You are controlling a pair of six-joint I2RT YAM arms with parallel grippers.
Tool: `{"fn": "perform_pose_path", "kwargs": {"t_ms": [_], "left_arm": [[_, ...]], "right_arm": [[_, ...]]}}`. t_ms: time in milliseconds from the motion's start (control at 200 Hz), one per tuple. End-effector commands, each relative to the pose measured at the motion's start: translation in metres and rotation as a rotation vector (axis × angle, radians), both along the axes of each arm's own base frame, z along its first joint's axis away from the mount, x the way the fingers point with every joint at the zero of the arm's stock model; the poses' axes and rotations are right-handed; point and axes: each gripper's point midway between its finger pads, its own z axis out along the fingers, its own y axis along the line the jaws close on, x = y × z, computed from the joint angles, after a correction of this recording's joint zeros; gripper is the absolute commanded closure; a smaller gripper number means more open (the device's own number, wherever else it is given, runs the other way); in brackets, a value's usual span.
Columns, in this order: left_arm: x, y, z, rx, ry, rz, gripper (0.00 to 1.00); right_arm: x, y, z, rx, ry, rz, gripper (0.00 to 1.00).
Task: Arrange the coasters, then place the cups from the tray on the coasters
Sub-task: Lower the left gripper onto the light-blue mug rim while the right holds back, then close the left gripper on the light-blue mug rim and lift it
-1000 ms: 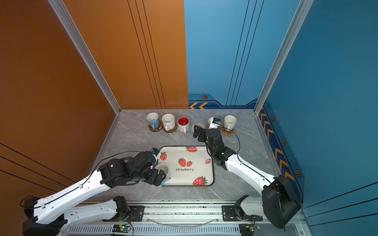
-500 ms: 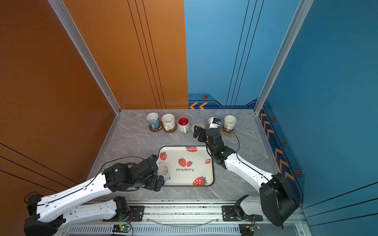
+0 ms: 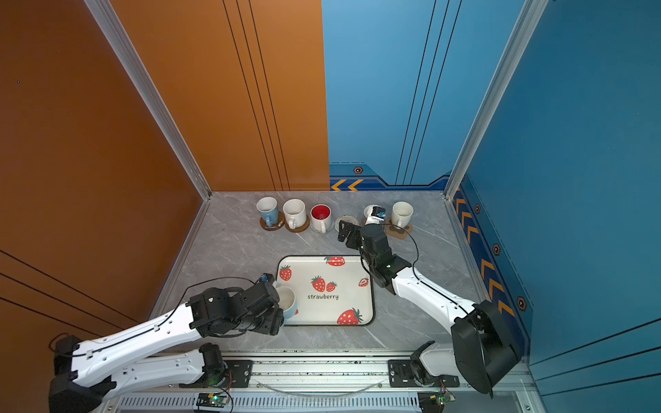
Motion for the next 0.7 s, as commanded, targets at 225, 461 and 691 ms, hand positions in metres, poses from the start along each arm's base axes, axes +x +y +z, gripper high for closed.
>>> {"fn": "perform_pose_path", "kwargs": {"t_ms": [225,461,691], "left_arm": [[0.002,-0.005,-0.012,-0.013,-0.009,0.017,0.26],[0.005,-0.009,-0.019,-0.012,-0.009,0.02,0.3],[0.008,-0.013,-0.026,0.0,-0.005,0.021,0.36]], "right_arm": [[0.005,0.004,-0.001,0.029,0.003,0.013,0.01],[0.004,0.004,-0.001,0.031,0.005,0.017,0.01],[0.005,0.004,-0.001,0.034,0.007,0.018,0.01]]}}
